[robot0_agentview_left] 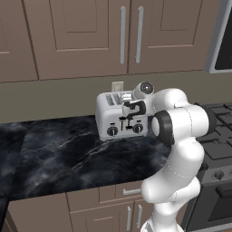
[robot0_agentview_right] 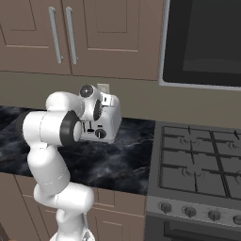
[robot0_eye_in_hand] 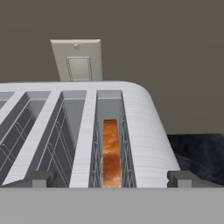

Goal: Start the toaster. Once the lever pops up, take the bread to the plate on the dining counter.

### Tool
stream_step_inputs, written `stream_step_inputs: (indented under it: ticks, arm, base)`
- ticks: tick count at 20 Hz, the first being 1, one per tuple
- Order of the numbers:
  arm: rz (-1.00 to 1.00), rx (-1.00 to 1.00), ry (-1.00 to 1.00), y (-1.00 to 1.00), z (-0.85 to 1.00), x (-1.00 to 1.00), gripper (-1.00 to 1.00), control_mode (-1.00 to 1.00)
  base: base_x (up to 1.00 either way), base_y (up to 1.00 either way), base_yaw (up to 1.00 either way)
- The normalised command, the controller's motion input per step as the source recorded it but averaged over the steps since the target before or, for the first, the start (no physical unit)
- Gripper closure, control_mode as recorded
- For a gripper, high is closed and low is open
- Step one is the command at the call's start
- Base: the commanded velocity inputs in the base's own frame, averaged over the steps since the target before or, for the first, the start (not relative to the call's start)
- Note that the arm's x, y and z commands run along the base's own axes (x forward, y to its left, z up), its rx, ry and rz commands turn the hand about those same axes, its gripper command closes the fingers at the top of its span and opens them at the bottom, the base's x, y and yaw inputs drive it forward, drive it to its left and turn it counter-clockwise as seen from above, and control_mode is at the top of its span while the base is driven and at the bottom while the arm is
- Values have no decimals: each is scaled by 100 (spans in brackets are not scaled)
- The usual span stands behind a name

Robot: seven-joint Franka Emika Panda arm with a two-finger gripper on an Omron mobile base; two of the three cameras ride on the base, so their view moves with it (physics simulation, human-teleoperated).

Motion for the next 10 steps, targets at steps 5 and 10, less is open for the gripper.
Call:
stream_step_inputs:
  ticks: [5,10]
  arm:
    - [0,0,0,0,0,0,-100,-100]
    - [0,0,0,0,0,0,-100,-100]
  base:
    - [0,0,0]
    - [0,0,0]
